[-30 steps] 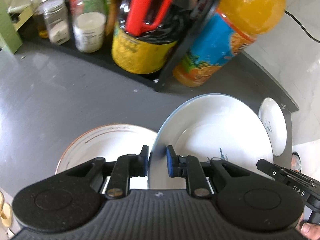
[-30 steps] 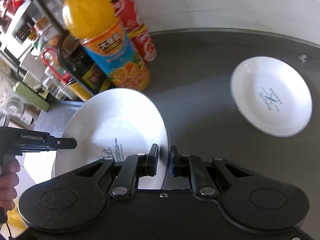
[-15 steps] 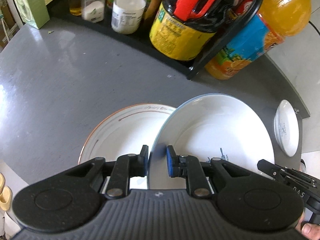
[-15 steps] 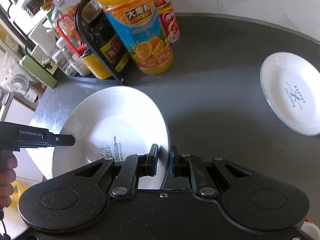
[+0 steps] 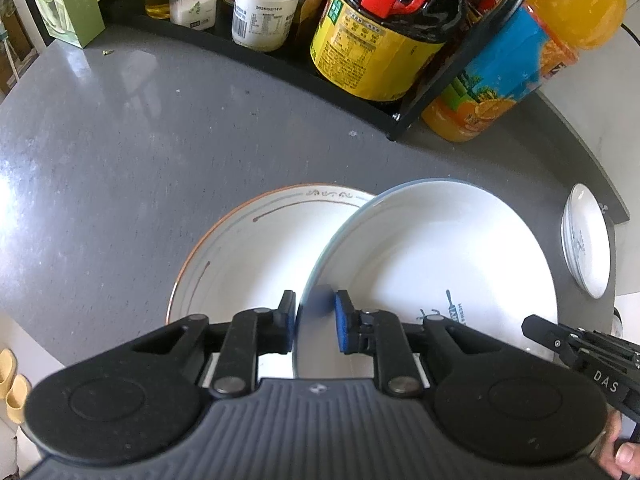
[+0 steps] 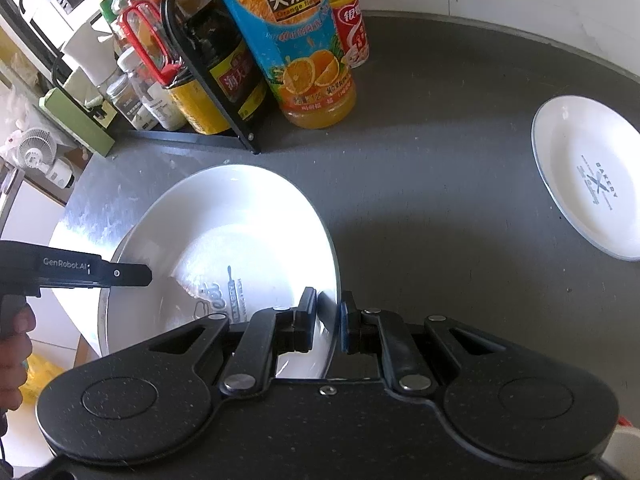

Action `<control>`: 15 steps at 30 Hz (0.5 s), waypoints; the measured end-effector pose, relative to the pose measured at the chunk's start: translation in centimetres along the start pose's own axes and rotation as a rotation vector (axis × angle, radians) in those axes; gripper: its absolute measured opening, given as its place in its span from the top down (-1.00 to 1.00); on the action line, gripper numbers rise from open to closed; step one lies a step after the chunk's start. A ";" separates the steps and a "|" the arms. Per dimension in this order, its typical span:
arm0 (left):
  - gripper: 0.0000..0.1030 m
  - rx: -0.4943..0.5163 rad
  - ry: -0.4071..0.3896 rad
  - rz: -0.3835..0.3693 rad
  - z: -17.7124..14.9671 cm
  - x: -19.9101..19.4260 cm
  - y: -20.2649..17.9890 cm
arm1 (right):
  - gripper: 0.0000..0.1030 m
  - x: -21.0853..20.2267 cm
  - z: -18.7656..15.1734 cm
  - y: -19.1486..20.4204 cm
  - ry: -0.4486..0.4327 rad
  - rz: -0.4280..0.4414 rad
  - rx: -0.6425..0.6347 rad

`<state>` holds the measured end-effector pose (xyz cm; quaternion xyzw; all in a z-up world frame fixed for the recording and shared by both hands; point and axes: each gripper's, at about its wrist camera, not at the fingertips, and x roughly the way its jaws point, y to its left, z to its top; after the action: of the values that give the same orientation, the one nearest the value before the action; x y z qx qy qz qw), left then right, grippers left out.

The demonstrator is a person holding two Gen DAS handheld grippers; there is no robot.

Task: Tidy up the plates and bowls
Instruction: 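Lower the 'Sweet' plate onto the orange-rimmed plate with both grippers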

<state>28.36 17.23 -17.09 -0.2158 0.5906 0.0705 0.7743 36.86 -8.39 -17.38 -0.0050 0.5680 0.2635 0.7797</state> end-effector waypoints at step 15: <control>0.60 0.023 0.013 0.014 -0.6 0.0 0.7 | 0.76 -0.3 -0.9 1.6 -0.010 -0.020 -0.042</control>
<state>27.53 17.63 -17.44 -0.2034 0.5979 0.0678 0.7723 35.34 -7.44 -16.95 -0.0257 0.5582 0.2679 0.7849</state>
